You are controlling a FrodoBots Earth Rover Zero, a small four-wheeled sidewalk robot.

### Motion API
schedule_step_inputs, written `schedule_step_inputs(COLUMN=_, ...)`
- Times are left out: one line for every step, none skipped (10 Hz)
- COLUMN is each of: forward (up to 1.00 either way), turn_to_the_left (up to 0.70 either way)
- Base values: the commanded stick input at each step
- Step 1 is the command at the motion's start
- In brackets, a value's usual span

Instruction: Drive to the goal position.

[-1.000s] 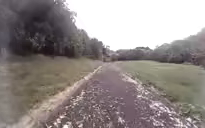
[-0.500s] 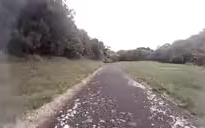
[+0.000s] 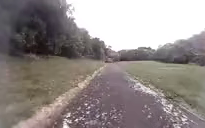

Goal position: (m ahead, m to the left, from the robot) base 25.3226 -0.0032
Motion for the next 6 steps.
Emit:
schedule_step_inputs(forward=1.00, turn_to_the_left=0.00)
schedule_step_inputs(forward=1.00, turn_to_the_left=0.00)
schedule_step_inputs(forward=1.00, turn_to_the_left=0.00)
schedule_step_inputs(forward=1.00, turn_to_the_left=0.00)
schedule_step_inputs(forward=1.00, turn_to_the_left=0.00)
schedule_step_inputs(forward=1.00, turn_to_the_left=0.00)
